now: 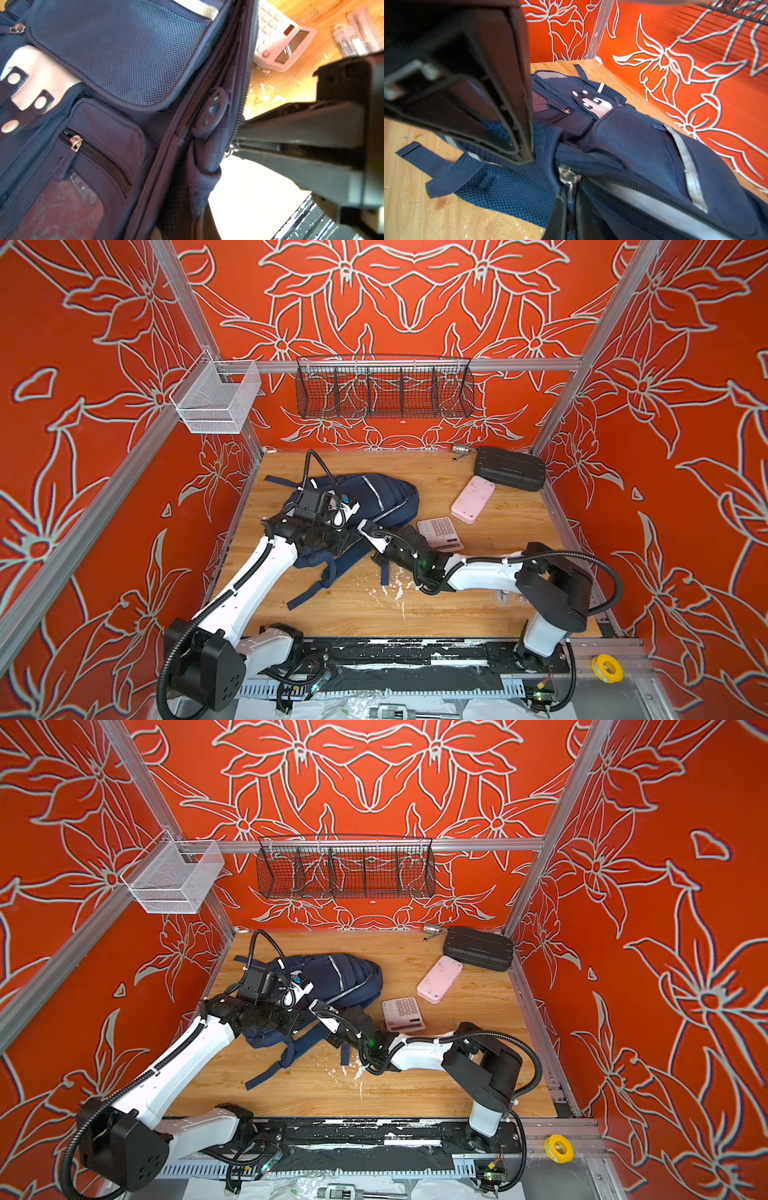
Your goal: Pack the student bag
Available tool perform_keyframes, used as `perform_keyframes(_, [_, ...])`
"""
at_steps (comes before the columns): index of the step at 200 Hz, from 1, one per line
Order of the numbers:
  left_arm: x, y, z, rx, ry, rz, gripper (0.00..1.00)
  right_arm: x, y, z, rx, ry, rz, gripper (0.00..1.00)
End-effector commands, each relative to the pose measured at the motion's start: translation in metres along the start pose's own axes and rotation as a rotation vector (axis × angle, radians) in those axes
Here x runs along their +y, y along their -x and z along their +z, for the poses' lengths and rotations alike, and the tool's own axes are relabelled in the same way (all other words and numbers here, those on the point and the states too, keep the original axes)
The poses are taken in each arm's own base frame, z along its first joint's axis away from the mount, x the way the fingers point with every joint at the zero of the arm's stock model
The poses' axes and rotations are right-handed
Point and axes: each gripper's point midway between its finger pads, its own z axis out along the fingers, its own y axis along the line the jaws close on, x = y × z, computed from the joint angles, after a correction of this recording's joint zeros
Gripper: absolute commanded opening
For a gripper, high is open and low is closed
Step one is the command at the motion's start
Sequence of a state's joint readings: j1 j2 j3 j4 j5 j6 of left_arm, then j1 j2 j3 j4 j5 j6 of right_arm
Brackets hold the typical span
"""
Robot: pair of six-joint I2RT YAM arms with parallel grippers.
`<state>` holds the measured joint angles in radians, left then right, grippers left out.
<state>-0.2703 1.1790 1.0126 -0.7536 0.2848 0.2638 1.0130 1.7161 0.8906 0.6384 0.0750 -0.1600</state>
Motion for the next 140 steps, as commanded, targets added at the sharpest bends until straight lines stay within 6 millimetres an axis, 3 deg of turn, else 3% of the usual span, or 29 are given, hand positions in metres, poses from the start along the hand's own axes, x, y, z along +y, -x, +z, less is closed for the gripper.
perform_keyframes(1, [0.003,-0.007,-0.011,0.012,0.042,0.033,0.0,-0.027,0.011,-0.011,-0.016,-0.058,0.096,0.0])
perform_keyframes(46, [0.006,-0.015,-0.014,0.007,0.073,0.035,0.0,-0.037,0.012,-0.015,0.016,-0.045,0.104,0.0])
perform_keyframes(115, [0.035,-0.032,-0.015,0.036,0.198,0.0,0.0,-0.119,-0.012,-0.038,0.167,-0.151,0.334,0.0])
perform_keyframes(140, [0.042,-0.033,-0.017,0.011,0.221,-0.011,0.0,-0.124,-0.009,-0.038,0.192,-0.095,0.302,0.0])
